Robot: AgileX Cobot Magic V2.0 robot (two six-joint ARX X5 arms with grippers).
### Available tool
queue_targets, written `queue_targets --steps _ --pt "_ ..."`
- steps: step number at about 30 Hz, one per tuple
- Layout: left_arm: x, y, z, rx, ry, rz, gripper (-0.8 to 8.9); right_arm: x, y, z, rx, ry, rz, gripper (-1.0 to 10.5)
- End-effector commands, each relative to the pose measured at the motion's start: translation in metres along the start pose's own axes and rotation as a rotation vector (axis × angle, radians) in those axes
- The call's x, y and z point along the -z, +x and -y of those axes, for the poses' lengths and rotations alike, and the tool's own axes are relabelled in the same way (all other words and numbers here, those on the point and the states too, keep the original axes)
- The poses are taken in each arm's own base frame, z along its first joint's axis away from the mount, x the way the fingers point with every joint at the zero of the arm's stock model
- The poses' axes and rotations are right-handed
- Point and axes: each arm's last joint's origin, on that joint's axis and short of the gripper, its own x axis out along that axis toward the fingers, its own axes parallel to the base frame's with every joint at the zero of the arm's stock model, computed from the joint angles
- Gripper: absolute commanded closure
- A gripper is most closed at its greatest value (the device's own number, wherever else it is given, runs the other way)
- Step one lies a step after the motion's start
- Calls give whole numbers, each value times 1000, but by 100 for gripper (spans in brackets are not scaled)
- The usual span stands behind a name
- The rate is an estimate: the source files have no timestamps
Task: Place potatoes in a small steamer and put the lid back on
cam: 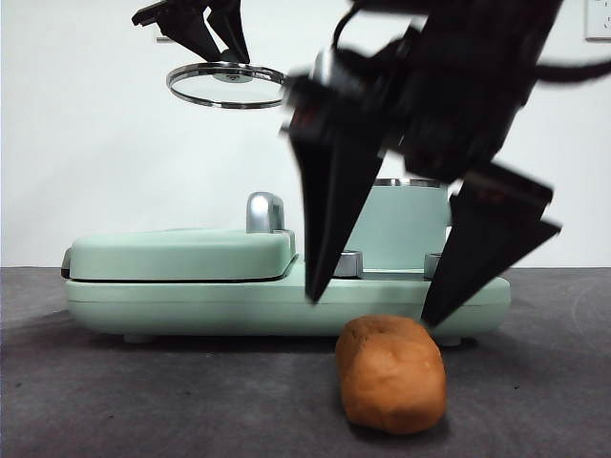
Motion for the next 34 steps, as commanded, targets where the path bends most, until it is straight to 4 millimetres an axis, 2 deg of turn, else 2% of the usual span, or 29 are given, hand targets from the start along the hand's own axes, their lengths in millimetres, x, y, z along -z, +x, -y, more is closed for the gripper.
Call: queue_targets --steps 1,4,9,10,14,19,24,27,30,34 --pt "-12 -14 0 -3 6 71 799 -5 12 -5 9 2 -10 508" --pt "-12 -14 -1 -4 6 70 799 -6 24 -4 21 5 -28 536" --pt "-12 -14 -5 -12 1 72 799 -8 30 -4 24 5 -29 895" --pt "-12 -14 -6 -15 -1 72 799 -8 30 -4 23 5 -29 935" --pt "-12 -15 -12 -27 -8 73 799 -12 24 -6 25 9 -36 937" --pt "-12 -17 -23 -51 -24 74 799 -36 -6 -16 23 -30 -20 937" --pt "-11 -18 -32 -70 -38 75 799 -80 -60 -20 10 -71 80 937" --pt "-11 -18 -34 -74 -40 75 799 -110 -90 -14 19 -85 156 937" --pt "-11 -18 -34 -74 -40 74 799 -139 -109 -4 61 -85 206 937" --pt "-11 -18 -34 -74 -40 72 799 -172 -116 14 104 -65 223 937"
